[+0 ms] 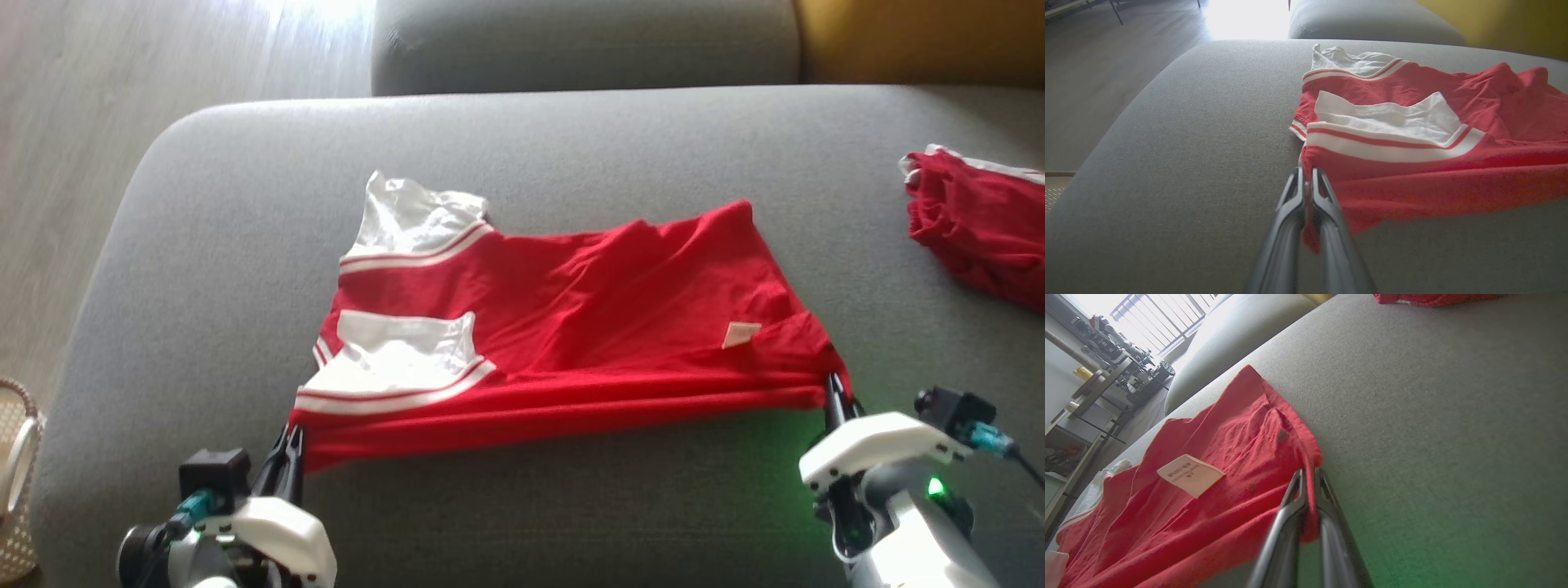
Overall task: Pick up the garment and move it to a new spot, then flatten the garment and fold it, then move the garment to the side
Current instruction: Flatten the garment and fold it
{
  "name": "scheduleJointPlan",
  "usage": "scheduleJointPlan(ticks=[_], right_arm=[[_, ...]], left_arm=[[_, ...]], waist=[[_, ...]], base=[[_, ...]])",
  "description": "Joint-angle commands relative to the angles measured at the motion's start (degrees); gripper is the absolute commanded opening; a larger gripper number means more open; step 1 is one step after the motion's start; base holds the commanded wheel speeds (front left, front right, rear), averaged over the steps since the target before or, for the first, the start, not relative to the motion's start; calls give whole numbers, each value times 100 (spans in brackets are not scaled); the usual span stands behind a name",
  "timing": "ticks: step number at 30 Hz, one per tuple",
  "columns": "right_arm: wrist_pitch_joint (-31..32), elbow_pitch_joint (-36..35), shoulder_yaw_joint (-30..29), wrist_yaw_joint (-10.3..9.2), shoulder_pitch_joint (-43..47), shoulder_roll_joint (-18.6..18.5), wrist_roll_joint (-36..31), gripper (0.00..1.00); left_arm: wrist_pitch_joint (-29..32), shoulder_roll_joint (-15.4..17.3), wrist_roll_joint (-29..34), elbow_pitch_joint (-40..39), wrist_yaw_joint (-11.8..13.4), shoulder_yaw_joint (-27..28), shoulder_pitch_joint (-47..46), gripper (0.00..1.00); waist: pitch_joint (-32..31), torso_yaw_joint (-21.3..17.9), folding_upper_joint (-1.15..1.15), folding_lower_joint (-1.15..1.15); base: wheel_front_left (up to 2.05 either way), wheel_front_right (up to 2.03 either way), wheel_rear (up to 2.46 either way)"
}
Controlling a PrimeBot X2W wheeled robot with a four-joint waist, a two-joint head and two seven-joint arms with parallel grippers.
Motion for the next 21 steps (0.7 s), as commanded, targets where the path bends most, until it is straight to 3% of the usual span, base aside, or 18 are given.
scheduleJointPlan(ticks=[1,19,20,21], right_arm=[[-53,-183,169,-2,30,7,125,0],[105,-556,847,-2,936,7,797,0],[104,-553,817,-2,934,7,785,8],[100,-546,771,-2,919,7,735,100]], left_arm=[[66,198,23,-200,22,215,-83,0],[642,375,-141,-370,132,175,593,0],[657,369,-145,-345,137,163,599,0],[692,361,-151,-313,139,145,603,28]], waist=[[-104,-73,0,0],[-269,-261,0,0],[-275,-260,0,0],[-283,-256,0,0]], base=[[0,0,0],[0,0,0],[0,0,0],[0,0,0]])
